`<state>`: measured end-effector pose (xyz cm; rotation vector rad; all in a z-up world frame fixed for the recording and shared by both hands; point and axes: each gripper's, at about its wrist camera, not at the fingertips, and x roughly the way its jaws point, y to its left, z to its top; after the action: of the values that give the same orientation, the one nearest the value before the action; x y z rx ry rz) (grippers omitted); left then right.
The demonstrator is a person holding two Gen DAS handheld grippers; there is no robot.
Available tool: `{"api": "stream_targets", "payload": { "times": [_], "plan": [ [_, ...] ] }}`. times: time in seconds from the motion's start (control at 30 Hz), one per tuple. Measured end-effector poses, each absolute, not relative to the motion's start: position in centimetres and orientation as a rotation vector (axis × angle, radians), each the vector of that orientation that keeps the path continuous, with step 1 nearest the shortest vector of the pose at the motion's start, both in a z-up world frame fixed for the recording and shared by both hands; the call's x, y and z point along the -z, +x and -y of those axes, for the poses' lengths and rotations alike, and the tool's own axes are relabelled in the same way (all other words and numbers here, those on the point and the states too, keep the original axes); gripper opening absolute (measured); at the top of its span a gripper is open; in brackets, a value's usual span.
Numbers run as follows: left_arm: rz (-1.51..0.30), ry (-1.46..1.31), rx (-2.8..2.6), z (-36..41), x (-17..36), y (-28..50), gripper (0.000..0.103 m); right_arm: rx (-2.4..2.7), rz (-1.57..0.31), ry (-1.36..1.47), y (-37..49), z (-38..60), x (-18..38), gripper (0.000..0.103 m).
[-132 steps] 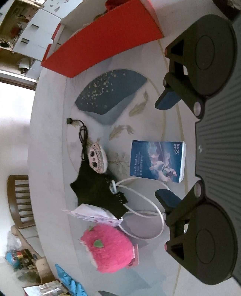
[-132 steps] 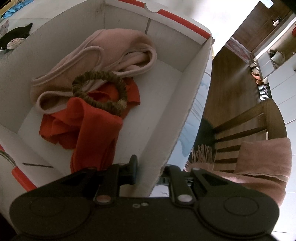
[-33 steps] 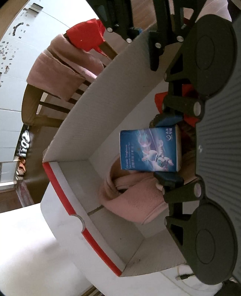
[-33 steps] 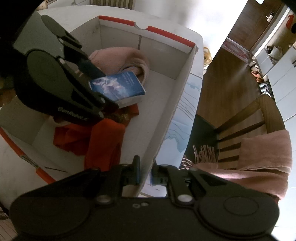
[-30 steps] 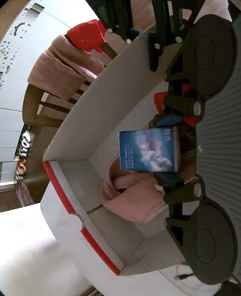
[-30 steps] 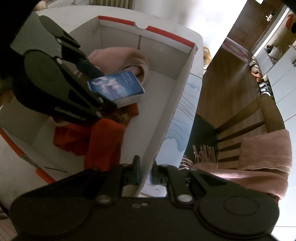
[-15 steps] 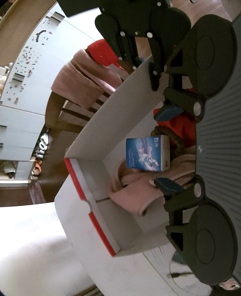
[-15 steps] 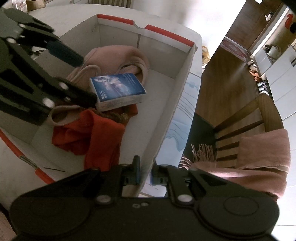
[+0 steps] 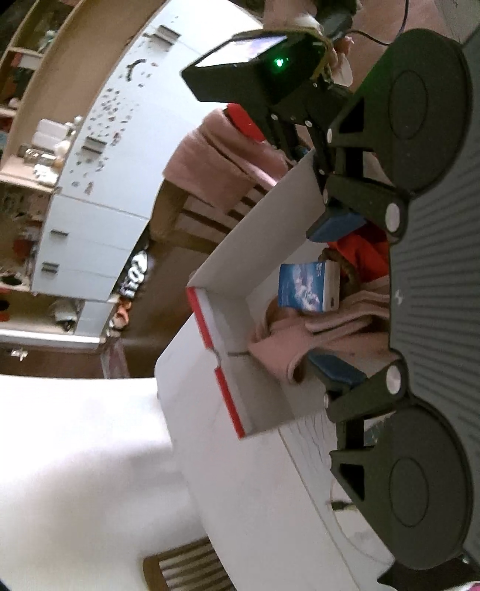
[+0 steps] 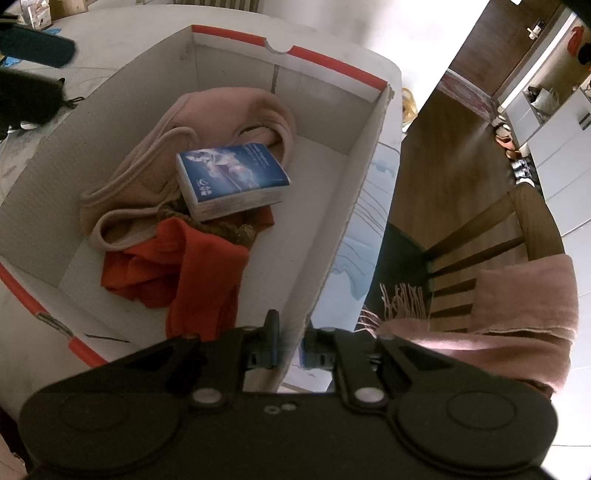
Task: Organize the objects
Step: 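Open the left gripper to release the card box onto the pink garment, then move the left gripper to the table and grasp the cream cartoon-face plush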
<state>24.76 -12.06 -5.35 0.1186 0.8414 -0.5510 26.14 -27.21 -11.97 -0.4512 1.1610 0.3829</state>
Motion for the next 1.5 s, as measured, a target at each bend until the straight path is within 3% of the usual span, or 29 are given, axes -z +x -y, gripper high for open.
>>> {"api": "stream_targets", "payload": {
  "times": [0.6,0.7,0.87,1.17,1.3,1.5],
  "plan": [
    [-0.787,0.039,0.375,2.4,3.2,21.0,0.067,-0.362,-1.183,-0.461,26.3,26.9,12.8,0.01],
    [-0.793,0.022,0.344,0.8,3.6,20.4,0.077,-0.357,-1.184,-0.464,26.3,26.8,12.8,0.01],
    [-0.806,0.008,0.271,-1.9,4.6,19.4,0.084,-0.35,-1.187,-0.467,26.3,26.8,12.9,0.011],
    [-0.863,-0.042,0.086,-8.1,7.4,18.4,0.084,-0.338,-1.19,-0.465,26.4,26.6,12.9,0.011],
    [-0.89,-0.084,0.027,-10.4,8.9,18.6,0.098,-0.335,-1.189,-0.47,26.3,26.4,13.0,0.011],
    [-0.869,-0.056,0.031,-10.5,11.4,20.2,0.101,-0.329,-1.194,-0.476,26.4,26.3,13.1,0.011]
  ]
}}
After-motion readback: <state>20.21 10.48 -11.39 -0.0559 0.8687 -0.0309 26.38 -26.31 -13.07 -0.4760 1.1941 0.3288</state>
